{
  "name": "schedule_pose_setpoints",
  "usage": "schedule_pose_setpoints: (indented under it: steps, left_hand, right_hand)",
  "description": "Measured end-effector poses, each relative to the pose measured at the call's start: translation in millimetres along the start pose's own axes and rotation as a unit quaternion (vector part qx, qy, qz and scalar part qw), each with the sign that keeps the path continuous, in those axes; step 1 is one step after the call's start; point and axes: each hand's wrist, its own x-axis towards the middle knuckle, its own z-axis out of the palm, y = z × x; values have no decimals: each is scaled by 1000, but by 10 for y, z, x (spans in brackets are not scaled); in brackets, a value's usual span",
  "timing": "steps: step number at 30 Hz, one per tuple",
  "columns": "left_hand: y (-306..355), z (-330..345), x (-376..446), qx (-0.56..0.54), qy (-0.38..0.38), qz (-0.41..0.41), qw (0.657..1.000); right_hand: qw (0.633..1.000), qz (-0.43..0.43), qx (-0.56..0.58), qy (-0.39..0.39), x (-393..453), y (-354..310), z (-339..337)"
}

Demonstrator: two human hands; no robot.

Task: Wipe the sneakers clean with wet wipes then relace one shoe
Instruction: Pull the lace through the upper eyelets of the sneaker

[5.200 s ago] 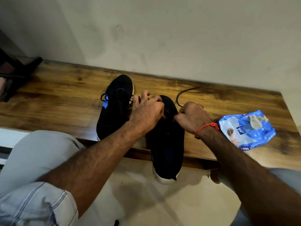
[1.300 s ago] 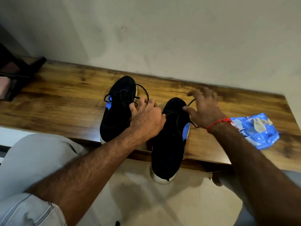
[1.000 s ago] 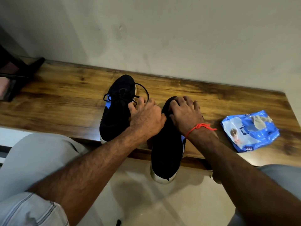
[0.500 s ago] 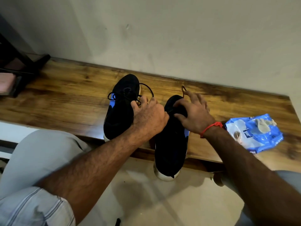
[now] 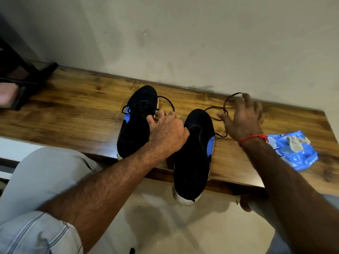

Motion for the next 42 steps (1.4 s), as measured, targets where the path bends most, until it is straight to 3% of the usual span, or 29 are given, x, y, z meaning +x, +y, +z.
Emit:
schedule_pose_setpoints:
  steps: [4, 11, 16, 21, 23, 25, 27, 29, 31, 33, 42]
  left_hand:
    - [19, 32, 14, -15, 9, 4, 1000]
    - [4, 47, 47, -76, 15, 21, 997]
    - [36, 13, 65, -99, -8, 8, 995]
    - [8, 2, 114, -132, -25, -26, 991]
    - [15, 3, 113, -136, -29, -24, 990]
    - [10, 7, 114, -130, -27, -23, 991]
    - [-14, 10, 122, -121, -20, -23, 992]
    - [-47, 17, 135, -102, -13, -18, 995]
    - [-81, 28, 149, -68, -4, -10, 998]
    - [-96, 32, 154, -46, 4, -5, 999]
    - [-62, 121, 134, -83, 34, 21, 996]
  right_hand:
    - [980, -130, -82, -127, -246, -176, 234]
    - [972, -175, -31, -152, -210, -172, 122]
    - [956, -185, -91, -208, -277, -180, 165]
    - [974, -170, -44, -147, -241, -151, 235]
    - [991, -88, 63, -78, -210, -125, 245]
    - [986, 22, 163, 12, -138, -74, 202]
    - [993, 46, 86, 64, -90, -33, 114]
    - [999, -28, 2, 17, -105, -60, 45]
    - [986, -118, -48, -104, -167, -108, 51]
    - [967, -137, -85, -200, -241, -121, 110]
    - [970, -124, -55, -202, -258, -175, 189]
